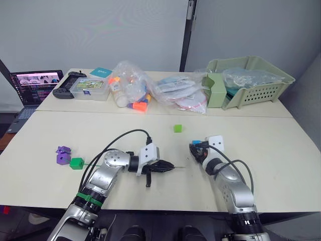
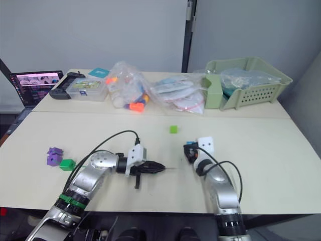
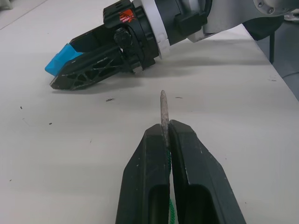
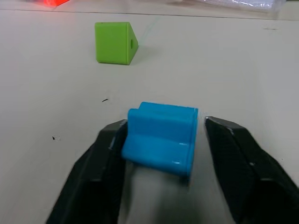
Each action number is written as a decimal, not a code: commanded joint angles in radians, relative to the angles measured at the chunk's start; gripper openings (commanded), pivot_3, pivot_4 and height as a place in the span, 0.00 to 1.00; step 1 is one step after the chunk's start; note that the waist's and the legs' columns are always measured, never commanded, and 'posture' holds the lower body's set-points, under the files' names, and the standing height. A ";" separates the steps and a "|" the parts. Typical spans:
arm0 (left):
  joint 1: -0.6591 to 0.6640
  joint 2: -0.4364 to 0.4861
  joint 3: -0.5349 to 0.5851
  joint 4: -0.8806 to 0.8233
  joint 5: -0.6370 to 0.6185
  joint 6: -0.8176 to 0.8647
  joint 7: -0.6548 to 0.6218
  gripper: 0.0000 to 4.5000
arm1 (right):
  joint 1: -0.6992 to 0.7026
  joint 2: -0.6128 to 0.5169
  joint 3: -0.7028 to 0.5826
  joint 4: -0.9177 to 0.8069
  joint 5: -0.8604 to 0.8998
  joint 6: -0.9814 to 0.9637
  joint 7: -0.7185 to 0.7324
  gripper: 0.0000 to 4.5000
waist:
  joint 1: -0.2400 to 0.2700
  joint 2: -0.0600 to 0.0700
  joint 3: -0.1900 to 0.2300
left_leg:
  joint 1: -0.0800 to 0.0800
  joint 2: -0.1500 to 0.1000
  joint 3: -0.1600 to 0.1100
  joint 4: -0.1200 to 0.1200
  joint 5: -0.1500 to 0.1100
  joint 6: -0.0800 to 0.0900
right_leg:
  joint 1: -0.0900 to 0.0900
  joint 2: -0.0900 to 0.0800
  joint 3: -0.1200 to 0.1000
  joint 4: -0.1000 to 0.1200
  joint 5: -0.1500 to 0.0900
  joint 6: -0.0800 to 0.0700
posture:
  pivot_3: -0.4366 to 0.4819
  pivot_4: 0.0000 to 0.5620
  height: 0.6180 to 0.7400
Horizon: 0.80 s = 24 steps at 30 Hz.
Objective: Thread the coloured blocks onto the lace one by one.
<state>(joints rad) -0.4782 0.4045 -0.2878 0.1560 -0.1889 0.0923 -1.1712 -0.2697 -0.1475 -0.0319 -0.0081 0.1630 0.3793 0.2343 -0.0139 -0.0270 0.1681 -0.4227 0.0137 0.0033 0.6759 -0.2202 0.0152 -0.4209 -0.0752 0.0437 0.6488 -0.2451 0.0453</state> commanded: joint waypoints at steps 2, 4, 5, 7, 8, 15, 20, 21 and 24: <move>-0.015 0.001 -0.004 -0.031 0.000 -0.004 -0.004 0.00 | 0.002 -0.005 -0.023 -0.074 0.032 0.007 0.009 0.27 | 0.000 0.000 0.000 | 0.000 0.000 0.000 0.000 0.000 0.000 | 0.000 0.000 0.000 0.000 0.000 0.000 | 0.48 0.27 1.00; -0.016 -0.002 -0.007 -0.029 -0.001 -0.005 -0.004 0.00 | 0.019 -0.016 -0.027 -0.110 0.046 0.018 0.022 0.27 | 0.000 0.000 0.000 | 0.000 0.000 0.000 0.000 0.000 0.000 | 0.000 0.000 0.000 0.000 0.000 0.000 | 0.48 0.27 1.00; -0.019 -0.005 -0.009 -0.027 -0.001 -0.006 -0.005 0.00 | 0.034 -0.026 -0.031 -0.136 0.053 0.027 0.031 0.27 | 0.001 0.000 0.000 | 0.000 0.000 0.000 0.000 0.000 0.000 | 0.000 0.000 0.000 0.000 0.000 0.000 | 0.48 0.27 1.00; -0.024 -0.012 -0.013 -0.018 -0.002 -0.011 -0.008 0.00 | 0.082 -0.050 -0.042 -0.203 0.069 0.050 0.052 0.27 | 0.003 0.000 0.000 | 0.000 0.000 0.000 0.000 0.000 0.000 | 0.000 0.000 0.000 0.000 0.000 0.000 | 0.48 0.27 1.00; -0.026 -0.015 -0.015 -0.015 -0.002 -0.013 -0.009 0.00 | 0.101 -0.060 -0.046 -0.229 0.077 0.060 0.057 0.27 | 0.004 0.000 0.000 | -0.001 0.000 -0.001 0.000 0.000 0.000 | 0.000 0.000 0.000 0.000 0.000 0.000 | 0.48 0.27 1.00; -0.048 -0.051 -0.028 0.038 0.000 -0.044 -0.024 0.00 | 0.302 -0.111 -0.067 -0.452 0.135 0.132 0.080 0.27 | 0.002 0.001 0.000 | -0.001 0.000 0.000 0.000 0.000 0.000 | 0.001 0.000 0.000 -0.001 0.000 0.000 | 0.48 0.27 1.00; -0.084 -0.083 -0.033 0.106 0.007 -0.078 -0.036 0.00 | 0.428 -0.100 -0.050 -0.551 0.158 0.192 0.061 0.27 | 0.002 0.001 0.000 | 0.000 0.000 0.000 0.000 0.000 0.000 | 0.001 0.001 0.000 -0.002 0.000 0.000 | 0.48 0.27 1.00; -0.090 -0.087 -0.034 0.118 0.008 -0.084 -0.040 0.00 | 0.438 -0.093 -0.049 -0.562 0.157 0.198 0.051 0.27 | 0.001 0.001 -0.001 | 0.000 0.000 0.000 0.001 0.000 0.000 | 0.001 0.000 0.000 -0.002 0.000 0.000 | 0.48 0.27 1.00; -0.106 -0.095 -0.036 0.145 0.009 -0.098 -0.052 0.00 | 0.469 -0.081 -0.037 -0.589 0.141 0.204 0.026 0.27 | 0.001 0.001 -0.001 | 0.000 0.000 0.000 0.001 0.000 0.000 | 0.001 0.001 0.000 -0.001 0.000 0.000 | 0.48 0.27 1.00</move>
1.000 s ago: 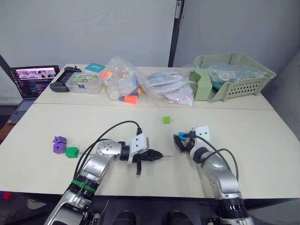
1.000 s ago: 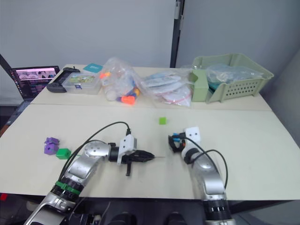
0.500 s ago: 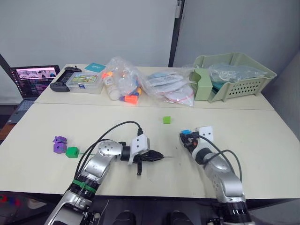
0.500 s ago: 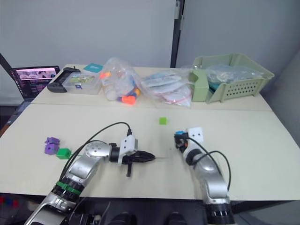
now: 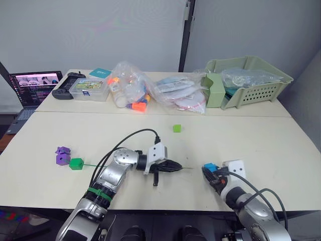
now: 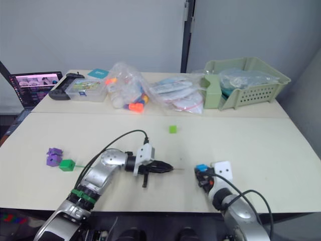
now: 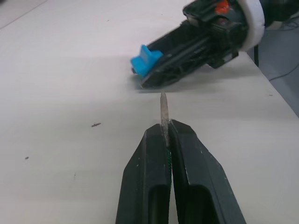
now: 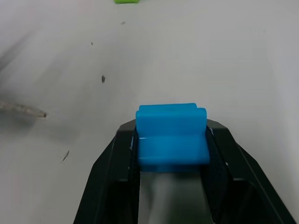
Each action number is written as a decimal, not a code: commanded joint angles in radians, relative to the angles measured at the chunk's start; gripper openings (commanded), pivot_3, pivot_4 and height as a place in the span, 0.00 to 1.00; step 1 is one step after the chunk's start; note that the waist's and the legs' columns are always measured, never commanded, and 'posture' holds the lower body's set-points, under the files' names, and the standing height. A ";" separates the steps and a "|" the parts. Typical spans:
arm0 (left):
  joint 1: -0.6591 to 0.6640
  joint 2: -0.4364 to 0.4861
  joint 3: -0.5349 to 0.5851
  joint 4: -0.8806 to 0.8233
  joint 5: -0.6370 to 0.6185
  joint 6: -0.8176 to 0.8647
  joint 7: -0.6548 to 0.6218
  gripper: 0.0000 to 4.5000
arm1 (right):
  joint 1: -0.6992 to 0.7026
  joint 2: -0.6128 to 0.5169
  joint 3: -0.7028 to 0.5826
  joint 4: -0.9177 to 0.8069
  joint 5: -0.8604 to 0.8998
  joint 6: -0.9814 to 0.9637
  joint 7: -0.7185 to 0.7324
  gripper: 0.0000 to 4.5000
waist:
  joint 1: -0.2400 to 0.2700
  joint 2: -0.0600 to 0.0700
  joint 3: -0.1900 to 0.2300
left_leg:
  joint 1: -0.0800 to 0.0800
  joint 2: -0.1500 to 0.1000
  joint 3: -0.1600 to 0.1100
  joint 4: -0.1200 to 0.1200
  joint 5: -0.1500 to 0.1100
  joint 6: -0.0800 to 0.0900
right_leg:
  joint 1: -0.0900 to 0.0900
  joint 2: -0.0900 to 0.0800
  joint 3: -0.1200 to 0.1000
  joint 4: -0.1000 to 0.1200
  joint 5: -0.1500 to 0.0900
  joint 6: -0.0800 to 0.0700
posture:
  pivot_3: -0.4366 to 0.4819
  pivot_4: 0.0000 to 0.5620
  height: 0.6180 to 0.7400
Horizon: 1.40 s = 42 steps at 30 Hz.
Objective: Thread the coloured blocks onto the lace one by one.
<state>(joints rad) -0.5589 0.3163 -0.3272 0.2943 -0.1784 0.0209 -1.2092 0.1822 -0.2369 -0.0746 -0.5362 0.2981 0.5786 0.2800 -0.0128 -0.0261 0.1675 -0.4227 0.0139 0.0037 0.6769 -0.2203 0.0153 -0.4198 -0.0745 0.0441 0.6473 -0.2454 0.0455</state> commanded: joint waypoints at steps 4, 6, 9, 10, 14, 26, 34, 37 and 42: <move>-0.034 -0.013 0.006 0.025 0.001 -0.035 -0.022 0.00 | 0.051 0.022 0.012 -0.088 0.018 0.014 -0.033 0.49 | 0.001 0.000 0.000 | 0.000 0.000 0.000 0.000 0.000 0.000 | 0.000 0.000 0.000 0.000 0.000 0.000 | 0.48 0.27 1.00; -0.035 -0.013 0.008 0.032 0.002 -0.039 -0.026 0.00 | 0.052 0.013 0.008 -0.110 0.041 0.022 -0.016 0.62 | 0.002 0.000 0.000 | 0.000 0.000 0.000 0.000 0.000 0.000 | 0.000 0.000 0.000 -0.001 0.000 0.000 | 0.48 0.27 1.00; -0.035 -0.014 0.009 0.042 0.006 -0.044 -0.030 0.00 | 0.059 -0.058 -0.023 -0.162 0.100 0.033 0.072 0.85 | 0.002 0.000 0.000 | 0.000 0.000 0.000 0.000 0.000 0.000 | 0.000 0.000 0.000 0.000 0.000 0.000 | 0.48 0.27 1.00; -0.035 -0.015 0.010 0.045 0.007 -0.045 -0.030 0.00 | 0.065 -0.092 -0.043 -0.173 0.120 0.035 0.105 0.92 | 0.002 0.000 0.000 | 0.000 0.000 0.000 0.000 0.000 0.000 | 0.000 0.000 0.000 0.000 0.000 0.000 | 0.48 0.27 1.00; -0.033 -0.018 0.015 0.052 0.008 -0.053 -0.026 0.00 | 0.067 -0.222 -0.138 -0.174 0.191 0.032 0.214 1.00 | 0.004 0.000 0.000 | 0.000 0.000 0.000 0.000 0.000 0.000 | 0.001 0.000 0.000 -0.001 0.000 0.000 | 0.48 0.27 1.00; -0.008 -0.040 0.012 0.027 0.015 -0.054 0.011 0.00 | -0.215 -0.769 -0.086 0.060 0.163 -0.077 0.755 1.00 | 0.002 0.000 0.000 | 0.000 0.000 0.000 0.001 0.000 0.000 | 0.002 0.000 0.000 -0.002 0.000 0.000 | 0.48 0.27 1.00; 0.047 -0.039 -0.001 -0.068 0.020 -0.003 0.059 0.00 | -0.689 -0.819 0.327 0.401 -0.174 -0.467 1.100 1.00 | 0.000 0.000 0.000 | 0.000 0.000 0.001 0.001 0.000 0.000 | 0.001 0.000 0.000 -0.002 0.000 0.000 | 0.48 0.27 1.00; 0.062 -0.038 -0.004 -0.099 0.024 0.020 0.082 0.00 | -0.806 -0.777 0.421 0.520 -0.277 -0.604 1.166 1.00 | 0.002 0.000 0.000 | -0.001 0.000 0.001 0.001 0.000 0.000 | 0.000 0.000 0.000 -0.001 0.000 0.000 | 0.48 0.27 1.00; 0.087 -0.036 -0.009 -0.147 0.021 0.051 0.111 0.00 | -0.879 -0.728 0.490 0.634 -0.356 -0.722 1.222 1.00 | 0.013 0.000 0.000 | -0.001 -0.001 0.001 0.001 0.000 0.000 | 0.000 -0.002 0.000 -0.001 0.000 0.000 | 0.48 0.27 1.00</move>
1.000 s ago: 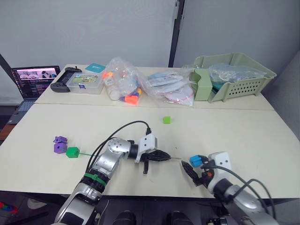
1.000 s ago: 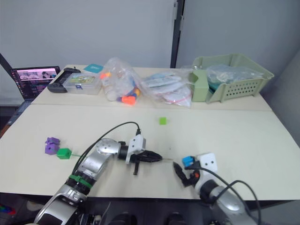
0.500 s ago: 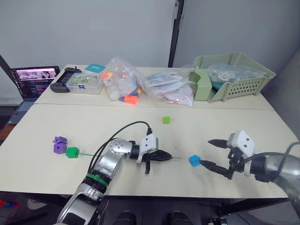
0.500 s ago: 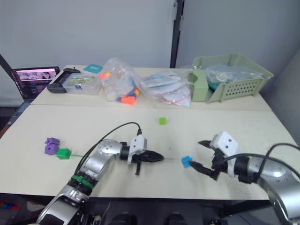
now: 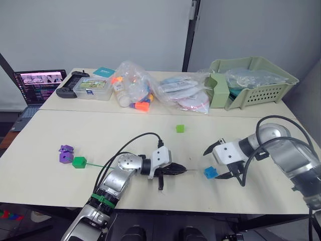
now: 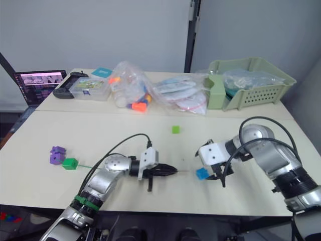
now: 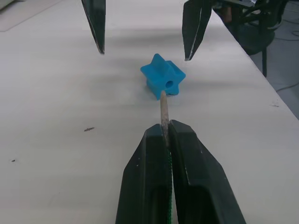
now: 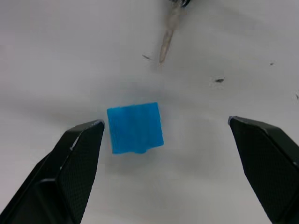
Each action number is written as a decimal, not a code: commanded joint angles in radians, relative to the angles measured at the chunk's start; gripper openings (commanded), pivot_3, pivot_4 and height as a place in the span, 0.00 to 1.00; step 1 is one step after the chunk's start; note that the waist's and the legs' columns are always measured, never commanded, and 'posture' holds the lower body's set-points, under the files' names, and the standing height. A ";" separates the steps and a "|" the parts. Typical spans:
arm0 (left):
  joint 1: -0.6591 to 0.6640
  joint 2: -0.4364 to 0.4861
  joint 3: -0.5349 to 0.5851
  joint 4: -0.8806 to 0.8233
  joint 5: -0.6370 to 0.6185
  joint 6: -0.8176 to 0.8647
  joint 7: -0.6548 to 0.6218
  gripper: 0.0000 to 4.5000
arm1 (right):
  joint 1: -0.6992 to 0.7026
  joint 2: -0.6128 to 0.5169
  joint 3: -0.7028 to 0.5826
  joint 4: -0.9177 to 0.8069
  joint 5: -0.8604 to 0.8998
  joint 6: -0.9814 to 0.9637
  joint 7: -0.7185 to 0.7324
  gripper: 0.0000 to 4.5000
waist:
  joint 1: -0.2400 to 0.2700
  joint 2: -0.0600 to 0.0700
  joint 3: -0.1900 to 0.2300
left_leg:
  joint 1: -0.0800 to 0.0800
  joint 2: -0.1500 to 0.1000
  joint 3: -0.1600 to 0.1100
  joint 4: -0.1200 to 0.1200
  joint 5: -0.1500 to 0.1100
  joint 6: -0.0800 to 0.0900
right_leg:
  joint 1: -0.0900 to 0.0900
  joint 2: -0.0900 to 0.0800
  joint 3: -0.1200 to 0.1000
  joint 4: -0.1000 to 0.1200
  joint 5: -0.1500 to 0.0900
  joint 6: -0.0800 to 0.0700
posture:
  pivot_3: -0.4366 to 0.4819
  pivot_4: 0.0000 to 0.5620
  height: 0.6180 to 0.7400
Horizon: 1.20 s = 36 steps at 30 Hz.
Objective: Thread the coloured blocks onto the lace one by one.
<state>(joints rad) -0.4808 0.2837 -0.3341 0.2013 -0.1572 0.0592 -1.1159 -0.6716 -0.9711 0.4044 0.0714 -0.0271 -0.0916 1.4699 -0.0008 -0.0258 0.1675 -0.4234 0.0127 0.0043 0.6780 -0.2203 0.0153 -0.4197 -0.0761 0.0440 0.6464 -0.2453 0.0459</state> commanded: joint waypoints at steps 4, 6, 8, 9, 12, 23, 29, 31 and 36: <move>0.017 0.002 -0.004 -0.071 -0.001 0.024 0.025 0.00 | -0.013 0.020 0.014 0.020 -0.033 -0.022 0.060 1.00 | 0.002 0.000 0.000 | 0.000 0.000 0.000 0.000 0.000 0.000 | 0.000 0.000 0.000 0.001 0.000 0.000 | 0.48 0.27 1.00; 0.018 0.004 -0.004 -0.074 -0.002 0.027 0.027 0.00 | 0.001 0.028 0.012 0.010 -0.034 0.006 0.055 1.00 | 0.002 0.000 0.000 | 0.000 0.000 0.000 0.000 0.000 0.000 | 0.000 0.000 0.000 0.001 0.000 0.000 | 0.48 0.27 1.00; 0.016 0.005 -0.004 -0.073 -0.002 0.029 0.027 0.00 | 0.010 0.032 0.011 0.001 -0.043 0.038 0.046 0.94 | 0.002 0.000 0.000 | 0.001 0.000 0.000 0.000 0.000 0.000 | 0.000 0.000 0.000 0.001 0.000 0.000 | 0.48 0.27 1.00; 0.015 0.005 -0.004 -0.073 -0.003 0.030 0.027 0.00 | 0.018 0.032 0.008 -0.009 -0.041 0.064 0.046 0.88 | 0.002 0.000 0.000 | 0.001 0.000 0.000 0.000 0.000 0.000 | 0.000 0.000 0.000 0.001 0.000 0.000 | 0.48 0.27 1.00; 0.013 0.006 -0.006 -0.073 -0.003 0.033 0.026 0.00 | 0.039 0.030 -0.006 -0.059 -0.020 0.147 0.055 0.66 | 0.003 0.000 0.000 | 0.000 0.000 0.000 0.000 0.000 0.000 | 0.000 0.000 0.000 0.001 0.000 0.000 | 0.48 0.27 1.00; -0.006 -0.014 -0.026 -0.058 0.005 0.036 0.033 0.00 | 0.059 0.062 -0.047 -0.224 0.003 0.513 -0.017 0.30 | 0.005 0.000 0.000 | 0.000 0.000 -0.001 0.000 0.000 0.000 | 0.000 0.000 0.000 0.001 0.000 0.000 | 0.48 0.27 1.00; -0.017 -0.012 -0.032 -0.036 0.021 0.029 0.033 0.00 | 0.077 0.075 -0.024 -0.264 -0.010 0.628 -0.065 0.30 | 0.009 0.000 0.000 | 0.000 0.000 0.000 0.000 0.000 0.000 | 0.000 0.000 0.000 0.001 0.000 0.000 | 0.48 0.27 1.00; -0.022 -0.010 -0.037 -0.030 0.024 0.031 0.025 0.00 | 0.077 0.080 -0.016 -0.275 -0.010 0.653 -0.075 0.30 | 0.010 0.000 0.000 | 0.000 0.000 0.000 0.000 0.000 0.000 | 0.000 0.000 0.000 0.001 0.000 0.000 | 0.48 0.27 1.00; -0.030 -0.014 -0.043 -0.019 0.028 0.029 0.018 0.00 | 0.072 0.091 0.002 -0.301 -0.006 0.703 -0.096 0.30 | 0.009 0.000 0.000 | 0.000 0.000 0.000 0.001 0.000 0.000 | 0.000 0.000 0.000 0.001 0.000 0.000 | 0.48 0.27 1.00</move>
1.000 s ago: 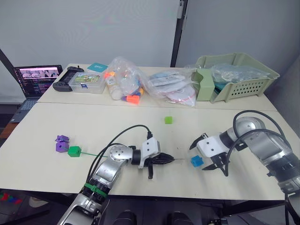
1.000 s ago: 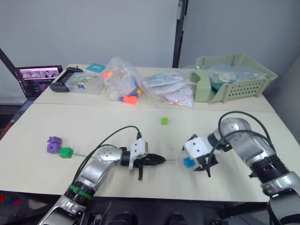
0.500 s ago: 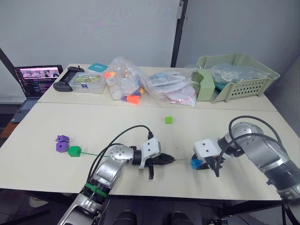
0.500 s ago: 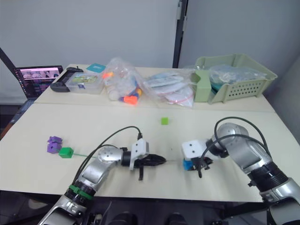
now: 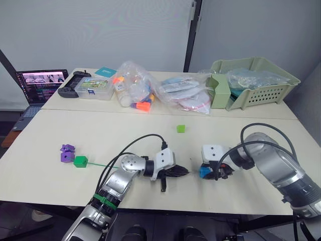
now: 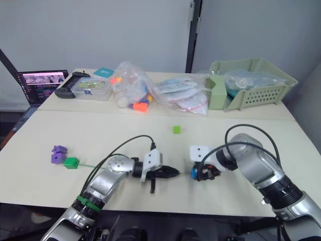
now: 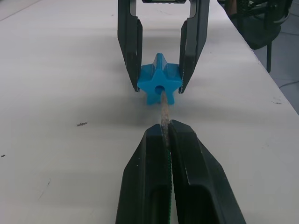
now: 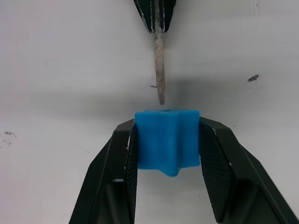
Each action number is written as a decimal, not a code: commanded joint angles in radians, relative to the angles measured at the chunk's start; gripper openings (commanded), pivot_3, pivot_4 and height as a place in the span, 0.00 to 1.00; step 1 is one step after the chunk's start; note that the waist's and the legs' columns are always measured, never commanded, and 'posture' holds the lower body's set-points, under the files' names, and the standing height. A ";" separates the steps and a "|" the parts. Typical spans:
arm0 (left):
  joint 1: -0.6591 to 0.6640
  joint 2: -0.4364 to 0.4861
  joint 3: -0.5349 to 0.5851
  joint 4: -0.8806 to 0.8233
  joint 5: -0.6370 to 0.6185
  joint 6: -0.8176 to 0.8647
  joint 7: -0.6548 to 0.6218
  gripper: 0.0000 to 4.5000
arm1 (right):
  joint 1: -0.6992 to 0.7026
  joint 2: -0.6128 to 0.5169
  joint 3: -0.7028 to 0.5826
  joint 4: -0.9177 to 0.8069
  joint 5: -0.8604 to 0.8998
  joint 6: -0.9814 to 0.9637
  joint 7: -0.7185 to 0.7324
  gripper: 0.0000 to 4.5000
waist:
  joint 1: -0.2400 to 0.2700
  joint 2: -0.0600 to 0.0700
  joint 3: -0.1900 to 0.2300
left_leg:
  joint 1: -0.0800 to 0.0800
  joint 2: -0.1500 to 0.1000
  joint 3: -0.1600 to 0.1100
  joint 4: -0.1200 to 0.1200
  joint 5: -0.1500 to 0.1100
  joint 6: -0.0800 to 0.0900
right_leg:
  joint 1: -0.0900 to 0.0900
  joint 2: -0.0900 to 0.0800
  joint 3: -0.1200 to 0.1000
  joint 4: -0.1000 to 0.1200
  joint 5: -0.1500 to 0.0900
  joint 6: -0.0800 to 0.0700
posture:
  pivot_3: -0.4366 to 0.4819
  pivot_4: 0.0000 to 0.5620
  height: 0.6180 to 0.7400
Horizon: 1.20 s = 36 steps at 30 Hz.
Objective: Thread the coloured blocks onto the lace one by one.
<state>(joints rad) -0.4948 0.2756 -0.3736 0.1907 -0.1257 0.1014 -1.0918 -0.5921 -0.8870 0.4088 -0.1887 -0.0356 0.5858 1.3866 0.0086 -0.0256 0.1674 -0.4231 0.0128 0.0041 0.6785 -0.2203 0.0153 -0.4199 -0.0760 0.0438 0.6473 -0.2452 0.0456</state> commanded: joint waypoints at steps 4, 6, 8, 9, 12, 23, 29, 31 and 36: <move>-0.027 -0.017 -0.006 0.012 0.005 -0.022 -0.005 0.00 | -0.005 0.006 0.005 -0.064 0.012 0.043 -0.016 0.30 | 0.000 0.000 0.000 | 0.000 0.000 0.000 0.000 0.000 0.000 | 0.000 0.000 0.000 0.000 0.000 0.000 | 0.48 0.27 1.00; -0.039 -0.025 -0.008 0.029 0.010 -0.027 -0.004 0.00 | -0.008 0.007 0.005 -0.068 0.015 0.049 -0.021 0.30 | 0.000 0.000 0.000 | 0.000 0.000 0.000 0.000 0.000 0.000 | 0.000 0.000 0.000 0.000 0.000 0.000 | 0.48 0.27 1.00; -0.048 -0.034 -0.011 0.044 0.013 -0.033 -0.003 0.00 | -0.011 0.008 0.006 -0.073 0.018 0.056 -0.023 0.30 | 0.001 0.000 0.000 | 0.000 0.000 0.000 0.000 0.000 0.000 | 0.000 0.000 0.000 0.000 0.000 0.000 | 0.48 0.27 1.00; -0.053 -0.039 -0.015 0.050 0.015 -0.035 -0.005 0.00 | -0.013 0.009 0.005 -0.075 0.019 0.060 -0.024 0.30 | 0.002 0.000 0.000 | 0.000 0.000 0.000 0.000 0.000 0.000 | 0.000 0.000 0.000 0.000 0.000 0.000 | 0.48 0.27 1.00; -0.063 -0.055 -0.025 0.064 0.019 -0.039 -0.006 0.00 | -0.017 0.011 0.006 -0.081 0.025 0.068 -0.028 0.30 | 0.001 0.000 0.000 | 0.000 0.000 0.000 0.000 0.000 0.000 | 0.000 0.000 0.000 0.000 0.000 0.000 | 0.48 0.27 1.00; -0.133 -0.139 -0.052 0.184 0.063 -0.098 0.008 0.00 | -0.024 0.022 0.019 -0.077 0.022 0.091 -0.057 0.30 | 0.002 0.000 0.000 | -0.001 0.000 0.000 0.001 0.000 0.000 | 0.000 0.000 0.000 0.000 0.000 0.000 | 0.48 0.27 1.00; -0.122 -0.140 -0.027 0.159 0.037 -0.049 0.006 0.16 | -0.018 0.034 0.028 -0.080 0.027 0.111 -0.073 0.30 | 0.001 0.000 0.000 | -0.001 0.000 0.000 0.001 0.000 0.000 | 0.000 0.000 0.000 0.000 0.000 0.000 | 0.48 0.27 1.00; -0.101 -0.123 -0.027 0.125 0.028 -0.029 -0.007 0.29 | -0.024 0.037 0.033 -0.075 0.026 0.109 -0.070 0.30 | 0.000 0.000 0.000 | 0.000 0.000 0.000 0.001 0.000 0.000 | 0.000 0.000 0.000 0.000 0.000 0.000 | 0.48 0.27 1.00; -0.067 -0.063 -0.004 0.043 0.031 -0.001 -0.001 0.66 | -0.040 0.044 0.044 -0.046 0.016 0.091 -0.066 0.30 | -0.006 0.000 0.000 | 0.000 0.000 -0.001 0.000 0.000 0.000 | 0.000 0.001 0.000 0.000 0.000 0.000 | 0.48 0.27 1.00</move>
<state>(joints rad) -0.5626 0.2008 -0.3962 0.2956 -0.0805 0.0940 -1.0907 -0.6213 -0.8473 0.4500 -0.2294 -0.0243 0.6917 1.3149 0.0022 -0.0256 0.1673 -0.4233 0.0133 0.0034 0.6786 -0.2203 0.0153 -0.4202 -0.0751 0.0434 0.6478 -0.2452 0.0456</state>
